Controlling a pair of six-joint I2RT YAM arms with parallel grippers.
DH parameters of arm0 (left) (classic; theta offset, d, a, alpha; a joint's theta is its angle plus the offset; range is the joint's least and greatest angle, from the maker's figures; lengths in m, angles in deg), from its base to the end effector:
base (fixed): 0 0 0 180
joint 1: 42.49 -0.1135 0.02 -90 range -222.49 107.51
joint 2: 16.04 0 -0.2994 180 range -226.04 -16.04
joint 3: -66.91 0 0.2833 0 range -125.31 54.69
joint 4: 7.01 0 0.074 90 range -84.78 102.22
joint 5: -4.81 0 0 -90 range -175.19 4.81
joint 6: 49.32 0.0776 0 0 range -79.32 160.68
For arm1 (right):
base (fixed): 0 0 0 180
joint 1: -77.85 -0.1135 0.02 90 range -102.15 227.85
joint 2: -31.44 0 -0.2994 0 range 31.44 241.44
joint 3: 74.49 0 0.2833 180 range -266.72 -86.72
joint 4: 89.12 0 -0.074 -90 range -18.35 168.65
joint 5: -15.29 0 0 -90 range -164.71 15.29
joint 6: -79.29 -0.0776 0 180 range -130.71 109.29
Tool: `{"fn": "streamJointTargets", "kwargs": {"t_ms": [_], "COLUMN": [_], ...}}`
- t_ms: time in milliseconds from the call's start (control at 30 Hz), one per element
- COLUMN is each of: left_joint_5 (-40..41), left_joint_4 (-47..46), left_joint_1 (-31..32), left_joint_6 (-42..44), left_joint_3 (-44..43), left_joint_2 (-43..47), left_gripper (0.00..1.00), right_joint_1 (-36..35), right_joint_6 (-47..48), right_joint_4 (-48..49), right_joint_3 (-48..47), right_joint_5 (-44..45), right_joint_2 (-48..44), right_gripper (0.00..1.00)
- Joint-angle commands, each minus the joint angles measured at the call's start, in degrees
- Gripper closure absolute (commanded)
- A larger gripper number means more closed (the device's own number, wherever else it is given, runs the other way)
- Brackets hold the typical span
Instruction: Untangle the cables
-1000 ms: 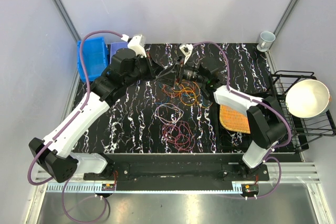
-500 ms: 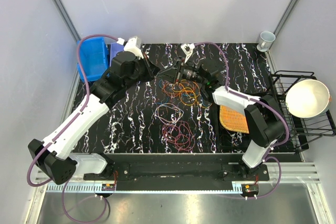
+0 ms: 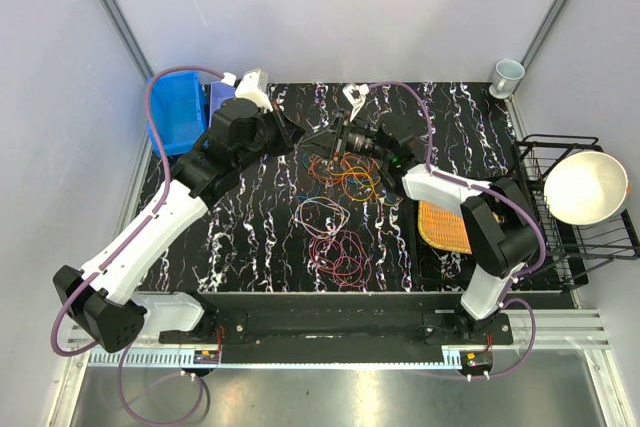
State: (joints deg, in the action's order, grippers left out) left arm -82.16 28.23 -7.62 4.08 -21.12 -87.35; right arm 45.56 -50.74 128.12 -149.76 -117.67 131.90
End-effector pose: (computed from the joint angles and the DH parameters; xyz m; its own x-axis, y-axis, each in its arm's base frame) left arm 0.2805 -0.1905 0.4305 -0.5251 -0.3598 -0.7713 0.2699 0.7890 -0.5519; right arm 0.3594 0.2897 0.3147 -0.4787 0.2543 -0.8403 -0.8443 0.1294 0.5201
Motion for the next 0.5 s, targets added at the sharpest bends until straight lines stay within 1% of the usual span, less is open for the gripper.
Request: {"fn": "streamJointTargets", "kwargs": {"t_ms": [0,67,200,467], "left_joint_5": [0.14,0.14,0.14,-0.04], "left_joint_4": [-3.14,-3.4,-3.76,-4.28], "left_joint_1": [0.19,0.19,0.11,0.11], "left_joint_6": [-0.75,-0.93,-1.28,-1.63], "left_joint_3": [-0.13,-0.04,0.31,0.93], "left_joint_2": [1.44,1.44,1.26,1.26], "left_gripper": [1.0,1.0,1.0,1.0], "right_joint_1": [-0.93,-1.02,-1.45,-1.63], "right_joint_6": [-0.49,-0.66,-1.01,-0.49], "right_joint_4": [3.17,3.7,4.14,3.88], "right_joint_3": [-1.29,-1.38,-1.73,-1.82], "right_joint_5": [-0.11,-0.19,0.07,1.21], "right_joint_2": [0.52,0.69,1.13,1.31], "right_gripper": [0.66,0.61,0.6,0.67]}}
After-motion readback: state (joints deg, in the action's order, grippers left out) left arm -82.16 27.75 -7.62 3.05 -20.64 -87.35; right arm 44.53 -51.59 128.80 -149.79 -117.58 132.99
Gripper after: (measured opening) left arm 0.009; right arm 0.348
